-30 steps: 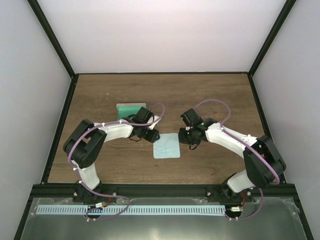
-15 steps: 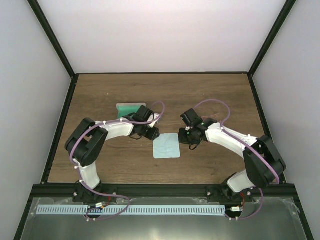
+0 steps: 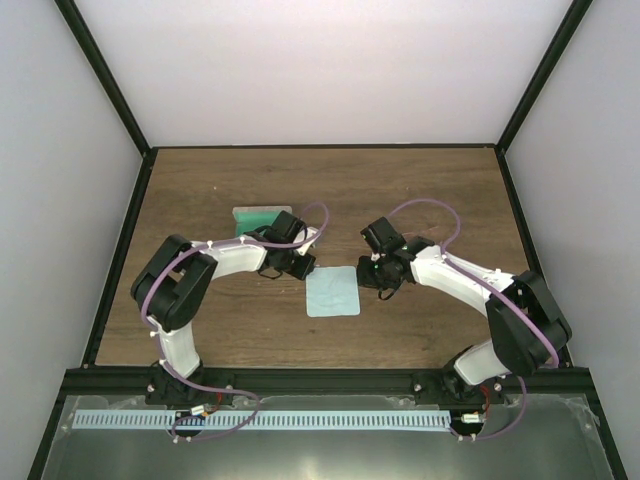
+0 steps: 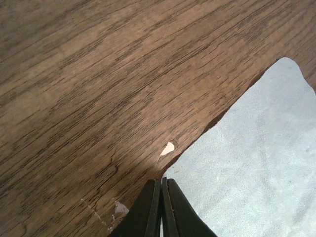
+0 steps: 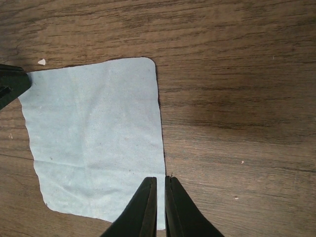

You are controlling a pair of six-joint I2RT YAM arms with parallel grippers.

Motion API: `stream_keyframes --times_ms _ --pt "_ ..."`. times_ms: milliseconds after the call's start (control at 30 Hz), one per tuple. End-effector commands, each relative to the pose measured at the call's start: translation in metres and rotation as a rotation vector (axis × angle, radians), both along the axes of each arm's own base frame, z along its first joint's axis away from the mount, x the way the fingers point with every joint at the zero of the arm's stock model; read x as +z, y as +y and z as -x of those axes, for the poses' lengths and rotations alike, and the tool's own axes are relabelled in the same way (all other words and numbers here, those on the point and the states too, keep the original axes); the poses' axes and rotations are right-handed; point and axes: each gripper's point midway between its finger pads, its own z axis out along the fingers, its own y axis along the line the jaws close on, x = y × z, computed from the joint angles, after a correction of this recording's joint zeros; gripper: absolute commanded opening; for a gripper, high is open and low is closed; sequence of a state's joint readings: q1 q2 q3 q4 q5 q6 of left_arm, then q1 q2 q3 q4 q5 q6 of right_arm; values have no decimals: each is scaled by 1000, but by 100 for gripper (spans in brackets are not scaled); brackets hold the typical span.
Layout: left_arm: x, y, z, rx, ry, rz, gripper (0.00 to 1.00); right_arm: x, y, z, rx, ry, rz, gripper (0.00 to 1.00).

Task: Organize the sunglasses
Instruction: Fold the glasses cleaning cloth at the center of the board.

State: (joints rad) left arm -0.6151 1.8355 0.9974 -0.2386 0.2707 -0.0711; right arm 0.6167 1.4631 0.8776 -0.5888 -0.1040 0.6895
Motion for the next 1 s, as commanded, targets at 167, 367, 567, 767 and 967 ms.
stream_keyframes --times_ms 167,367,567,767,967 --pt "-29 19 37 -26 135 -78 4 0 0 -5 -4 -13 -4 7" --pt "3 12 31 -26 74 -20 4 1 3 -8 2 -19 -7 7" --pt "9 8 28 -26 69 0 4 1 8 -28 39 -45 54 8" --pt "9 6 21 -12 54 -2 4 -1 25 -53 73 -61 59 9" --pt "10 3 11 -6 42 -17 4 -15 38 -67 116 -41 74 18"
